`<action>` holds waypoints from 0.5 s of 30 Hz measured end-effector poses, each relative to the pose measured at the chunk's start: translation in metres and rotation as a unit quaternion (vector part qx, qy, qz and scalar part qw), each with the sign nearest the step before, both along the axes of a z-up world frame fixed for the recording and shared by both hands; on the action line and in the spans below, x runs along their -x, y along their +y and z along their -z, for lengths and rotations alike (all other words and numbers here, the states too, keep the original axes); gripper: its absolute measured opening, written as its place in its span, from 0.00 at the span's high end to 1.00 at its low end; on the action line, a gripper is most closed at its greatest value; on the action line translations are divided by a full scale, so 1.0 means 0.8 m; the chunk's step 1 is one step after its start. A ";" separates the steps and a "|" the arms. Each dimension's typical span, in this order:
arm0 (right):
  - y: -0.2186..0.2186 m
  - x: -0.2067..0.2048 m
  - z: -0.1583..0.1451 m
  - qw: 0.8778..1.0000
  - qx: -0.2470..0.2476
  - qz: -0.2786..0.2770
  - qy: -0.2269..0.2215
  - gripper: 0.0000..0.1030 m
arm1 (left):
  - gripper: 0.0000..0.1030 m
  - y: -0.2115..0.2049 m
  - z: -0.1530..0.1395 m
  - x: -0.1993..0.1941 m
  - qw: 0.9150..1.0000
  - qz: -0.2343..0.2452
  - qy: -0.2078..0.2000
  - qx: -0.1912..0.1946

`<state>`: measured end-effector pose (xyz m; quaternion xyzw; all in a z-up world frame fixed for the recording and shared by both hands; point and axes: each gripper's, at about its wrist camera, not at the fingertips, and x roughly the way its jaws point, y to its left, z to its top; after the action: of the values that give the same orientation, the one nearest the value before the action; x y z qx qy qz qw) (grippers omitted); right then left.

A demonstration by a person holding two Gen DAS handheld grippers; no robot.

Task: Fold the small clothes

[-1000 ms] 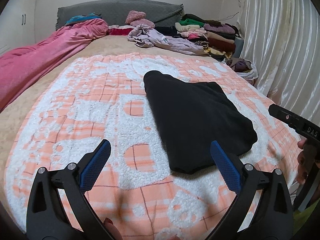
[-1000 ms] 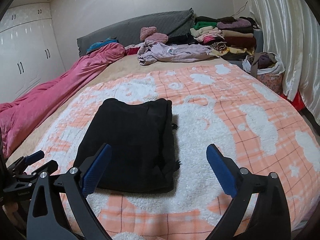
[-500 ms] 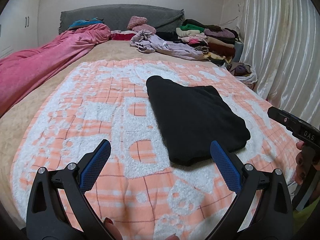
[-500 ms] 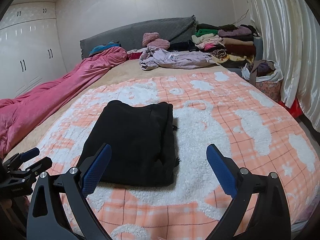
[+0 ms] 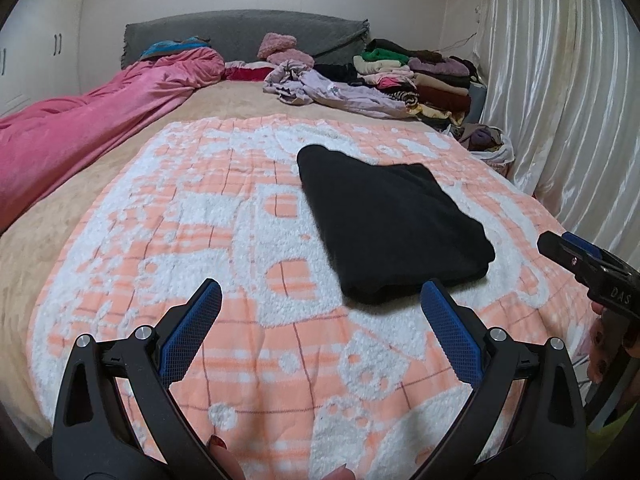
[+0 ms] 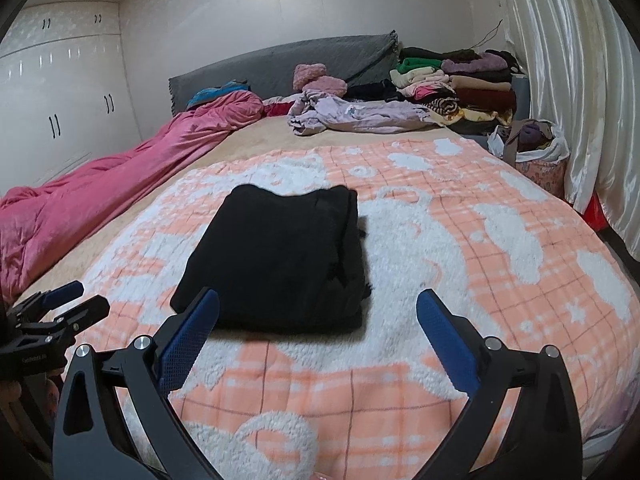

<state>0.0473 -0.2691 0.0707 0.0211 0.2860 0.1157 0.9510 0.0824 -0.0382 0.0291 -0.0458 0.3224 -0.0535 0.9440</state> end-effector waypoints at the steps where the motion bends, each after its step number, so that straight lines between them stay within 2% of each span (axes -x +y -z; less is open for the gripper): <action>1: 0.002 0.004 0.003 1.000 0.002 -0.001 0.001 0.04 | 0.09 0.001 0.003 0.001 1.000 0.000 0.003 0.001; 6: 0.009 0.016 0.019 1.000 0.014 -0.005 0.009 0.04 | 0.09 0.003 0.019 0.005 1.000 0.001 0.023 0.003; 12: 0.012 0.019 0.052 0.998 0.010 0.006 0.057 0.04 | 0.09 0.001 0.032 0.005 0.999 0.003 0.041 -0.001; 15: 0.015 0.020 0.060 0.998 0.017 0.017 0.066 0.04 | 0.09 -0.001 0.039 0.005 0.999 0.004 0.049 -0.004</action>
<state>0.0314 -0.2574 0.0225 0.0178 0.3501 0.0934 0.9319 0.0788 -0.0393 -0.0025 -0.0437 0.3682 -0.0537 0.9272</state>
